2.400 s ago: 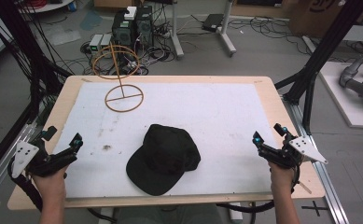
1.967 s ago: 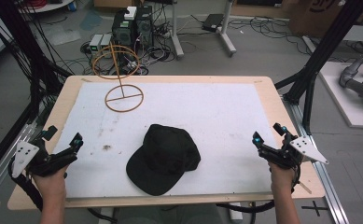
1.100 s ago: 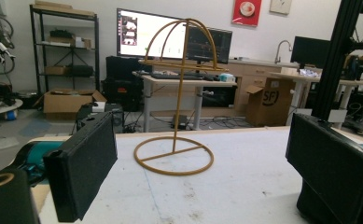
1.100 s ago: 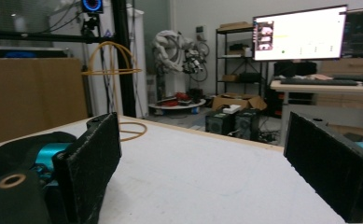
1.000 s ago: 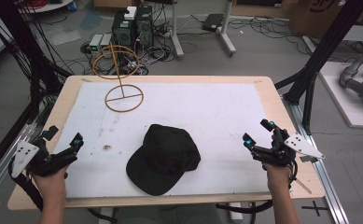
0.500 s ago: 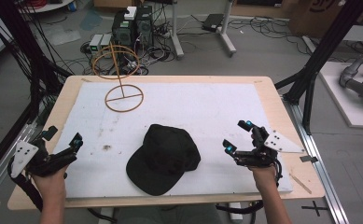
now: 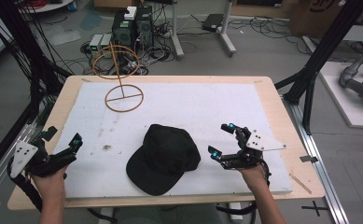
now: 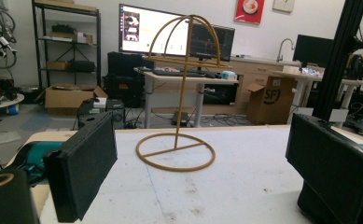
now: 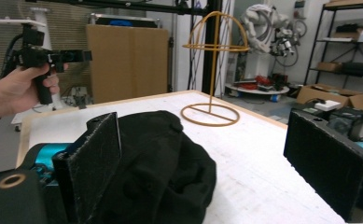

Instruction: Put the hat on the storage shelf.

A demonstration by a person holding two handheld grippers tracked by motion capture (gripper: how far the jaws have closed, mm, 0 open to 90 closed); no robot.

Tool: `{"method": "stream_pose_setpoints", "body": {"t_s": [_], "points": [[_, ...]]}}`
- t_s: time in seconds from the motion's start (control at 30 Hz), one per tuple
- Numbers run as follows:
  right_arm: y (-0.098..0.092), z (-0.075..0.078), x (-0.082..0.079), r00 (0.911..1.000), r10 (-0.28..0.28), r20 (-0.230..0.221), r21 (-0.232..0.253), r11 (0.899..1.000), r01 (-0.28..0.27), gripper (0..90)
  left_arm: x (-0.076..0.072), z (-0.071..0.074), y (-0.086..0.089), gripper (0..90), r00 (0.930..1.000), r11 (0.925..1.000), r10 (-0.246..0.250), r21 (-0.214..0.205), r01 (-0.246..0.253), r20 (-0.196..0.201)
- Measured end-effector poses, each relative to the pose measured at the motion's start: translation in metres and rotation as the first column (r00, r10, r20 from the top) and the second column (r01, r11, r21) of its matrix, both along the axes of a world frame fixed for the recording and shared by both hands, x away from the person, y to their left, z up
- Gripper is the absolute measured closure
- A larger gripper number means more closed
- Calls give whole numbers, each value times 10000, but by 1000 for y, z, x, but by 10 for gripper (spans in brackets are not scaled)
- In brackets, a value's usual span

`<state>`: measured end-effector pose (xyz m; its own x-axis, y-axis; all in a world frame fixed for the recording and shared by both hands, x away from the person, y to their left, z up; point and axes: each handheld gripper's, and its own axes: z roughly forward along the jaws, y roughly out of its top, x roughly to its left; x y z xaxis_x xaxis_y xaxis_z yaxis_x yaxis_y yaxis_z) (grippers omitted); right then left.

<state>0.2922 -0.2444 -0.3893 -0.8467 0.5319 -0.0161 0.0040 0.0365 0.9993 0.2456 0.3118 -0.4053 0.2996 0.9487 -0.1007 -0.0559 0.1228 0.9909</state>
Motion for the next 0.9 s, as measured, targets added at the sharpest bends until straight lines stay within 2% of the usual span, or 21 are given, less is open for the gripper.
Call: {"method": "stream_pose_setpoints", "body": {"t_s": [0.3, 0.57, 0.77, 0.9], "points": [[23, -12, 9, 9969, 636, -461, -351, 9972, -653, 108, -1, 0, 1, 91, 10000, 10000, 1, -5, -1, -1], [39, -23, 17, 9890, 1142, -936, -650, 9906, -1205, 108, -1, 0, 1, 91, 10000, 10000, -25, -60, 25, 32], [46, -32, 23, 9773, 1460, -1539, -861, 9833, -1604, 109, -1, 0, 2, 91, 10000, 10000, -6, -75, 6, 23], [51, -38, 25, 9706, 1682, -1721, -1135, 9754, -1891, 138, -1, 0, 2, 91, 10000, 10000, -17, -85, 17, 15]]}}
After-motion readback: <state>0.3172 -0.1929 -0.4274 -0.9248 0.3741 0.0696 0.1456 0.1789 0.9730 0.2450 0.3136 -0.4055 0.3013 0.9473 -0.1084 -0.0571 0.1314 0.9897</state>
